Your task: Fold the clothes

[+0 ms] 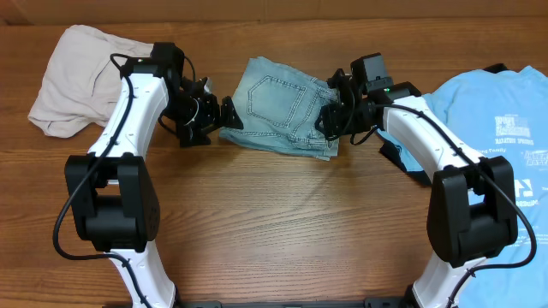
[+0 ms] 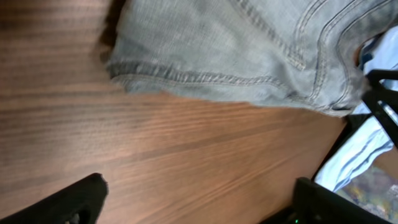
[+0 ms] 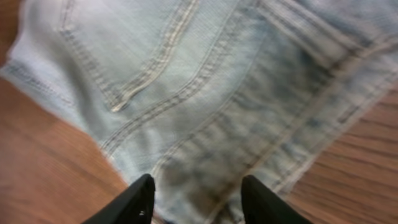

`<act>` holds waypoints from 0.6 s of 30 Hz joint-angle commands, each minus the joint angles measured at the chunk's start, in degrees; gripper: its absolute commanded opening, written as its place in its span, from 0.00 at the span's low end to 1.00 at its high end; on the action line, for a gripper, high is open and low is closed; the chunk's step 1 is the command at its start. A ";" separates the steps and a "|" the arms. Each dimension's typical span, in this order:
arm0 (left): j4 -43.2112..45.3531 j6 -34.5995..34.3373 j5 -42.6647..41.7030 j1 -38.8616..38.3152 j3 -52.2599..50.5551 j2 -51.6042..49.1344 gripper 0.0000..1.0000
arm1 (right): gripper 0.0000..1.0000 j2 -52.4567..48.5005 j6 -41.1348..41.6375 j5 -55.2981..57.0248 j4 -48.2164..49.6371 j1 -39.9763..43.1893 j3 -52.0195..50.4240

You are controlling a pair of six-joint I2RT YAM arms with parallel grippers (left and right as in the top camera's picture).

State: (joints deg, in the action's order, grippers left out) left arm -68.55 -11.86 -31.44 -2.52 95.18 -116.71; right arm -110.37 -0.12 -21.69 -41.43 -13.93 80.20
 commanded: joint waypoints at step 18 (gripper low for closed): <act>-1.14 -5.22 1.40 -9.09 -0.61 -0.28 0.78 | 0.18 -9.46 0.37 13.07 22.34 -0.17 0.04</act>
State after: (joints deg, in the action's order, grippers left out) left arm -69.47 -15.31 -30.39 -11.97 94.89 -116.71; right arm -114.98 -1.10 -9.72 -18.11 -14.02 80.36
